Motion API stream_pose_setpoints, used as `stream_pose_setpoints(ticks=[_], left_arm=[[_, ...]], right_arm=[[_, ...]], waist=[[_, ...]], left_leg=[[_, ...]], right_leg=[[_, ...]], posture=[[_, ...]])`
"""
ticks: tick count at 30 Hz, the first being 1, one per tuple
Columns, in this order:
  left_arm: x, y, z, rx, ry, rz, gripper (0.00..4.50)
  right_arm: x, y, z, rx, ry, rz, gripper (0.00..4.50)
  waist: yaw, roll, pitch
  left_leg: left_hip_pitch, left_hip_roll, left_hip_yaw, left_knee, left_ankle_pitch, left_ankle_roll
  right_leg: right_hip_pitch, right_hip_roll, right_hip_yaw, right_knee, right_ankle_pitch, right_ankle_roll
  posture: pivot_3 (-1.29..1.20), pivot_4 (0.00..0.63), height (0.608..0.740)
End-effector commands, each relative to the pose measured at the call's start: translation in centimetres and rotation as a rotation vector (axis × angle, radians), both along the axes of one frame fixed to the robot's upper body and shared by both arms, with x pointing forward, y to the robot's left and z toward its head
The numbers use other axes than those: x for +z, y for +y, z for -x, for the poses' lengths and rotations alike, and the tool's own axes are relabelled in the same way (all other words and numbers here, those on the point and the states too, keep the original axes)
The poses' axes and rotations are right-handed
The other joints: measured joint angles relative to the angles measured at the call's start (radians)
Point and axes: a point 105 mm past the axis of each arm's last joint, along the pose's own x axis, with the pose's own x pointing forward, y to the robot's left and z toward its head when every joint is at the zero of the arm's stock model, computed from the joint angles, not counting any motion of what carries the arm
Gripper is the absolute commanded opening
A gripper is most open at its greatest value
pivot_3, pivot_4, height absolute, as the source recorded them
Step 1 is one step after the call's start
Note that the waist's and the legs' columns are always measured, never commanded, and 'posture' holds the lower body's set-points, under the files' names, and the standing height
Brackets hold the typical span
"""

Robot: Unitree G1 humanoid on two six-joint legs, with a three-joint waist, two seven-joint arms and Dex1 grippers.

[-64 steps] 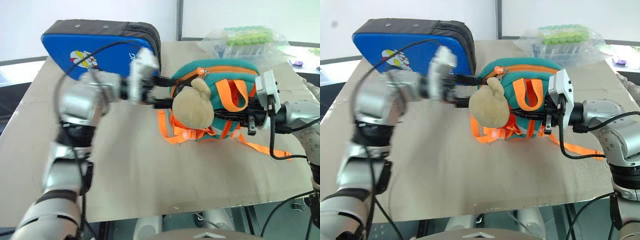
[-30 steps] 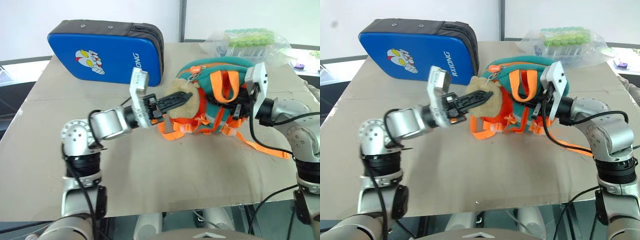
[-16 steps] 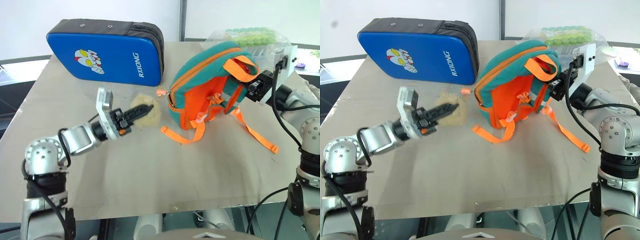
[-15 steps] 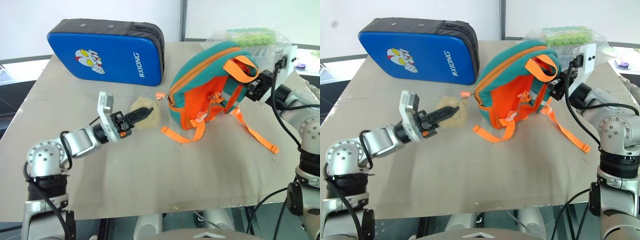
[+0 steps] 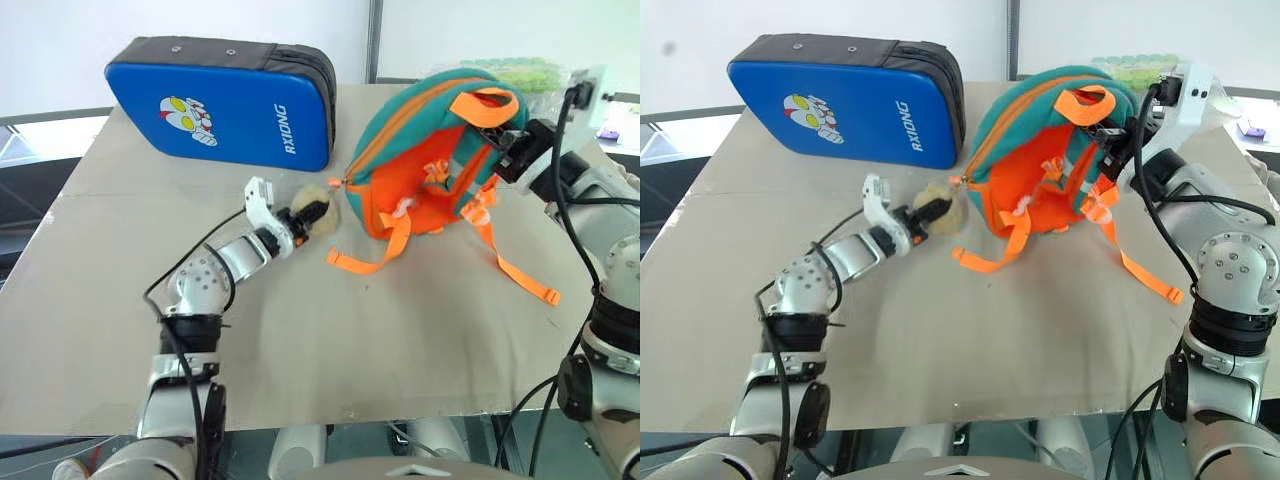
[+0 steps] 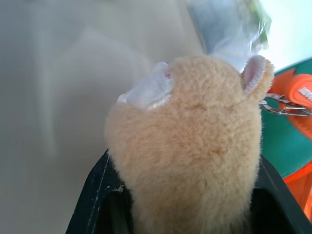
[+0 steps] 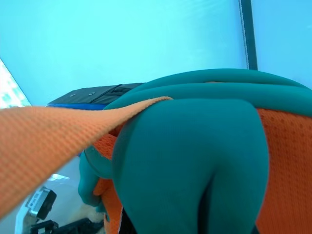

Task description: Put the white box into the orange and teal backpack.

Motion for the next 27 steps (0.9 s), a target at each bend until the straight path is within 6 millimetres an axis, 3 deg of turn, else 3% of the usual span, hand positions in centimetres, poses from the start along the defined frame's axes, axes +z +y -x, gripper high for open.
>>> stream_pose_setpoints(ticks=[1, 5, 6, 7, 9, 11, 12, 16, 20, 27], left_arm=[[1.9, 0.4, 0.5, -0.052, -0.18, -0.183, 1.5], [2.6, 0.3, 2.0, -0.144, -0.307, -0.273, 1.5], [2.7, 0.6, 2.2, -0.142, -0.323, -0.281, 2.52], [2.9, 0.8, 2.7, -0.158, -0.345, -0.285, 2.75], [3.2, 0.8, 4.1, -0.213, -0.403, -0.341, 3.84], [3.6, 1.1, 6.1, -0.268, -0.458, -0.375, 4.5], [3.6, 1.3, 7.0, -0.287, -0.471, -0.386, 4.5], [2.5, 2.2, 9.9, -0.336, -0.443, -0.416, 4.5], [0.3, 4.2, 13.0, -0.33, -0.408, -0.505, 4.5], [-2.0, 6.9, 16.0, -0.301, -0.349, -0.611, 4.5]], right_arm=[[-0.2, 1.6, 2.3, 0.042, -0.082, 0.107, 0.0], [-4.1, 1.2, 2.7, 0.048, -0.024, 0.251, 1.35], [-4.5, 0.8, 2.9, 0.046, -0.02, 0.284, 1.92], [-4.8, 0.2, 3.1, 0.035, -0.016, 0.313, 2.33], [-5.5, -1.0, 4.0, 0.057, 0.019, 0.361, 3.47], [-6.3, -2.4, 5.9, 0.134, 0.072, 0.394, 4.23], [-6.4, -3.0, 6.7, 0.163, 0.091, 0.396, 4.42], [-7.0, -5.3, 9.2, 0.221, 0.138, 0.43, 4.42], [-10.1, -8.5, 10.7, 0.176, 0.215, 0.485, 4.42], [-14.3, -11.5, 10.6, 0.013, 0.222, 0.595, 4.42]], waist=[[-0.007, 0.0, 0.0], [-0.014, 0.0, 0.0], [-0.014, 0.0, 0.0], [-0.014, 0.0, 0.0], [-0.014, 0.0, 0.0], [-0.01, 0.0, 0.0], [-0.01, 0.0, 0.0], [-0.01, 0.0, 0.0], [-0.013, 0.0, -0.001], [-0.011, -0.001, -0.001]], left_leg=[[0.0, 0.0, 0.0, -0.001, 0.0, 0.0], [-0.001, 0.001, 0.001, -0.003, 0.0, 0.0], [-0.001, 0.0, 0.002, -0.002, 0.0, 0.0], [-0.001, 0.0, 0.002, -0.002, 0.0, 0.0], [-0.001, 0.0, 0.002, 0.0, 0.0, 0.0], [-0.001, 0.0, 0.001, 0.0, 0.0, 0.0], [0.0, 0.001, 0.001, 0.0, 0.0, 0.0], [0.003, 0.004, 0.001, 0.0, -0.001, 0.0], [0.007, 0.004, 0.002, 0.0, -0.001, 0.0], [0.017, 0.005, 0.003, 0.001, -0.001, 0.0]], right_leg=[[0.0, 0.0, 0.0, 0.0, 0.0, 0.0], [0.0, 0.0, 0.0, -0.004, -0.001, 0.001], [0.0, -0.001, 0.0, -0.008, -0.001, 0.001], [0.0, -0.001, 0.001, -0.008, 0.0, 0.001], [0.0, -0.001, 0.001, -0.007, 0.0, 0.001], [0.0, -0.001, 0.001, -0.007, 0.0, 0.001], [0.001, -0.001, 0.0, -0.007, 0.0, 0.001], [0.004, 0.001, 0.0, -0.007, -0.001, 0.0], [0.007, 0.001, 0.001, -0.008, -0.002, -0.001], [0.015, 0.0, 0.002, -0.008, -0.006, 0.0]], posture=[[0.0, 0.15, 0.74], [0.0, 0.15, 0.74], [0.0, 0.15, 0.74], [0.0, 0.15, 0.74], [0.0, 0.15, 0.74], [0.0, 0.15, 0.74], [0.0, 0.15, 0.74], [0.0, 0.15, 0.74], [0.0, 0.15, 0.74], [0.0, 0.15, 0.74]])
